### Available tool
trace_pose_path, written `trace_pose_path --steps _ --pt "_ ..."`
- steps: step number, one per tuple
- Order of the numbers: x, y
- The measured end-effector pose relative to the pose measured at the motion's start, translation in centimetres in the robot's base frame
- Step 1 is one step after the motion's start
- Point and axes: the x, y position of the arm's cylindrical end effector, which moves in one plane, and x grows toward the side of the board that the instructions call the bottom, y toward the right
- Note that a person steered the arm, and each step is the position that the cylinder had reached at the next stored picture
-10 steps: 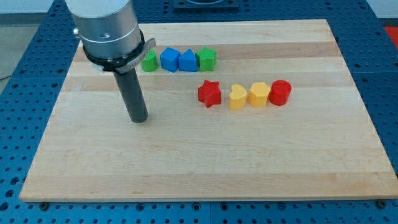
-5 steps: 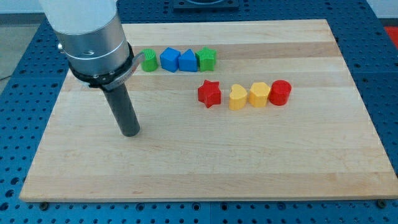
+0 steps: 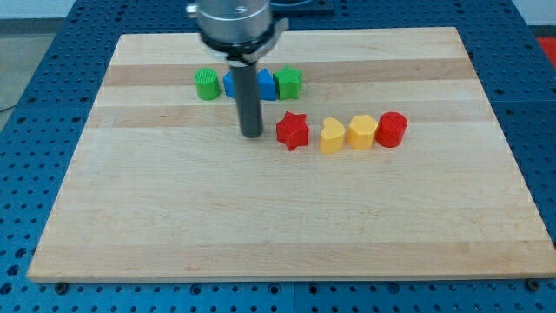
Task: Move the green star closer to the blue triangle
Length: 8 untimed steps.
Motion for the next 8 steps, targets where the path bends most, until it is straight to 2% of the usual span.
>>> trace_pose_path --steps 3,4,5,6,8 --pt "-5.2 12.4" --pt "-10.0 13.5" --pt "-14.1 13.1" --pt "-14.6 11.0" --pt "-11.7 6.2"
